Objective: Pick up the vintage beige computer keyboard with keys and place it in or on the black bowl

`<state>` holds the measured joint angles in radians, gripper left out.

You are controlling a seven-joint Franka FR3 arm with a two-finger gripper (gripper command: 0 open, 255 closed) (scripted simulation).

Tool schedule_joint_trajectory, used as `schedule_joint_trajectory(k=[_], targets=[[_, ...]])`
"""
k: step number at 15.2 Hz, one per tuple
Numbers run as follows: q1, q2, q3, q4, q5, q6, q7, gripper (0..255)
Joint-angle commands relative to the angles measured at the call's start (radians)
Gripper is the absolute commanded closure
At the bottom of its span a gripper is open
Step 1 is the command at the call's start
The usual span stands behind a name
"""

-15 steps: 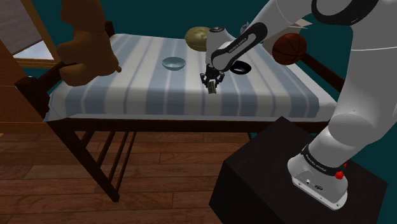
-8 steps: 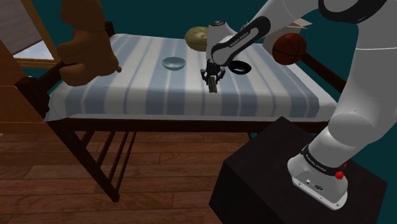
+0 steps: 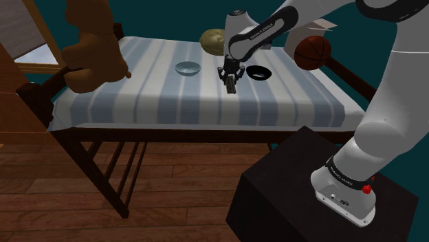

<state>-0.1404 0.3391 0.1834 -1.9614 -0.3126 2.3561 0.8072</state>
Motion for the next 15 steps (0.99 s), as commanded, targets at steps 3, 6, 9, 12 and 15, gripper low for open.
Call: schedule_joint_trajectory(k=[3,6,9,12,15], targets=[[-0.003,-0.035,0.007,0.008,0.018,-0.042,-0.016,255],[-0.006,-0.057,0.012,0.021,0.03,-0.075,-0.028,255],[-0.007,-0.077,0.015,0.035,0.041,-0.108,-0.039,255],[-0.05,-0.062,-0.006,0.059,0.051,-0.105,-0.11,255],[-0.091,-0.04,-0.026,0.094,0.062,-0.106,-0.18,255]])
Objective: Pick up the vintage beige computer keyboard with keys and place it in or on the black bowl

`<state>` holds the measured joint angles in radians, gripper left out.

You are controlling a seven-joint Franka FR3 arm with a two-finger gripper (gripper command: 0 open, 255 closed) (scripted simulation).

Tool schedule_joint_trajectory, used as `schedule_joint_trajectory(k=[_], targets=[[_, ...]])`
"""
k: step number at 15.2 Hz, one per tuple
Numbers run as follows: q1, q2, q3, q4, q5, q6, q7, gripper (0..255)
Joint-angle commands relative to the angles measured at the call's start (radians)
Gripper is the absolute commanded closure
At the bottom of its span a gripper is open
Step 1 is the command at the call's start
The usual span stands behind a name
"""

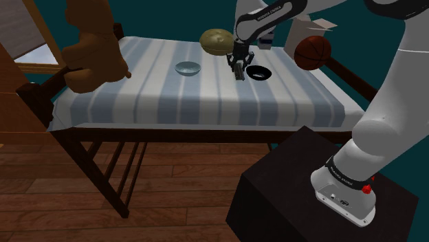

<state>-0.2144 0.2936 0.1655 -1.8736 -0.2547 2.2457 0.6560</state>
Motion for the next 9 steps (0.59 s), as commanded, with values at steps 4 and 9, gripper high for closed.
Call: schedule_joint_trajectory(k=[4,9], targets=[[-0.072,0.047,-0.032,0.07,0.019,-0.005,-0.12,255],[-0.137,0.116,-0.057,0.18,0.04,-0.03,-0.23,255]])
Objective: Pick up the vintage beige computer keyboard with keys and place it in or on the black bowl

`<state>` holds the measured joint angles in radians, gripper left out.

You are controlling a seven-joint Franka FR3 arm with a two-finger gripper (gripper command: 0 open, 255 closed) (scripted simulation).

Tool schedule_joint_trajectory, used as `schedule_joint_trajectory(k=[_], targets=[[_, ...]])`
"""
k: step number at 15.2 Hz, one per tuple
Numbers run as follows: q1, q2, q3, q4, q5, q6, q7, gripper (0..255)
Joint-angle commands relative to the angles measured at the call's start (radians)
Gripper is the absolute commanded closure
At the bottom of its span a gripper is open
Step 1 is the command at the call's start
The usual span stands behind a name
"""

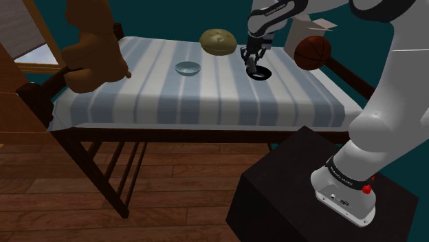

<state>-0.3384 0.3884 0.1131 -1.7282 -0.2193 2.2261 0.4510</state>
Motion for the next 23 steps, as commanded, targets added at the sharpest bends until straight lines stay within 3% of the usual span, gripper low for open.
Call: schedule_joint_trajectory(k=[1,10,23], targets=[[-0.026,0.038,-0.009,0.061,0.009,-0.017,-0.046,255],[-0.127,0.214,-0.037,0.35,0.042,-0.11,-0.213,255],[-0.126,0.282,-0.045,0.283,0.027,0.024,-0.192,255]])
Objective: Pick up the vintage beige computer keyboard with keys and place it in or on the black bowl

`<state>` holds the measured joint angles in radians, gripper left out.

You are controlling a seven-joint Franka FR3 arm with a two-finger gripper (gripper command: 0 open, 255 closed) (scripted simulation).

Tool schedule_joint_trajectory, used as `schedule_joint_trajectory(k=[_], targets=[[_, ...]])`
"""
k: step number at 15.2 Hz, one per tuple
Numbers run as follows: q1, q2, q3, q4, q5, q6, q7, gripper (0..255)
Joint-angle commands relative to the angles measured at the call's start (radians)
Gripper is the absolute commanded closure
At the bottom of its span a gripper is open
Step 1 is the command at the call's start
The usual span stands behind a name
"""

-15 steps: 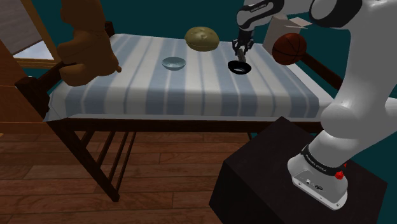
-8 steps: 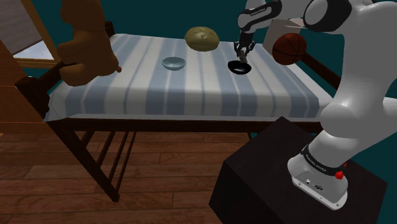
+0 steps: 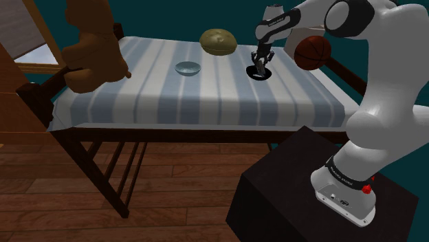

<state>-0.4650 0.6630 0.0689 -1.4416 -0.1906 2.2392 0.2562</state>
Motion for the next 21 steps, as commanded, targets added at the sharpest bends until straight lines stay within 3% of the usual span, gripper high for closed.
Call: schedule_joint_trajectory(k=[1,10,11,16,21], targets=[[0.001,0.014,-0.002,-0.007,-0.003,0.021,0.004,255],[0.002,0.025,-0.003,-0.011,-0.005,0.036,0.007,255],[0.002,0.026,-0.003,-0.011,-0.005,0.036,0.007,0],[0.002,0.025,-0.003,-0.011,-0.005,0.037,0.007,0],[0.005,-0.057,0.005,-0.018,0.004,-0.039,0.003,0]])
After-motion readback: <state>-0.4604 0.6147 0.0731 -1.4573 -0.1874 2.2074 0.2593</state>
